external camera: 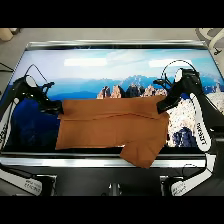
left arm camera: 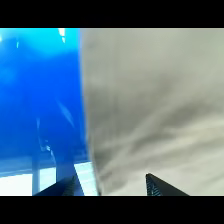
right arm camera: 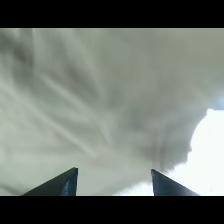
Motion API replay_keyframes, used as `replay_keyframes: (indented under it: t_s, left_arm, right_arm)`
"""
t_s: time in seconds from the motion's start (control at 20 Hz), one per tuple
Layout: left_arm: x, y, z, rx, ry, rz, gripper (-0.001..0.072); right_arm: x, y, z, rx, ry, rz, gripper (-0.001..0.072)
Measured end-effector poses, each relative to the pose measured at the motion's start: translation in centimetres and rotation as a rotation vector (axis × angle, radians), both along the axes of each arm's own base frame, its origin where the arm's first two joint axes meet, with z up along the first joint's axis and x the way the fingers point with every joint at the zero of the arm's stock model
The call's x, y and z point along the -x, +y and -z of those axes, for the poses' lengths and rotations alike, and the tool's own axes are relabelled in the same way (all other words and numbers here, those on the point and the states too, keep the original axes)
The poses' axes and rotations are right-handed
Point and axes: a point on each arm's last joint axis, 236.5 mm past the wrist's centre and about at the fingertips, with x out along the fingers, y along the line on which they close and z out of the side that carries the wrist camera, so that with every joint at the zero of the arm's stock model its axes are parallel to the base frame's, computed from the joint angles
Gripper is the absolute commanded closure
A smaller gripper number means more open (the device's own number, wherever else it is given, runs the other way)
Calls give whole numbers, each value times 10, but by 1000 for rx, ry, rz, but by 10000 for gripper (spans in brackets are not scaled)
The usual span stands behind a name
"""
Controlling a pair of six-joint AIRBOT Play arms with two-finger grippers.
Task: Fold the shirts.
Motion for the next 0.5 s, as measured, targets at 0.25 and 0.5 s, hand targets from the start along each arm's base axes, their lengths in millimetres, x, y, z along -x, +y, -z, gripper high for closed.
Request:
replay_keyframes:
  t_s: [0.25,0.5]
  left_arm:
    - [59,13,-16,11,50,-48,249]
    - [144,9,10,22,101,-86,231]
  right_arm:
    - [47,-29,-11,34,57,41,229]
    - [82,-28,-4,8,41,61,229]
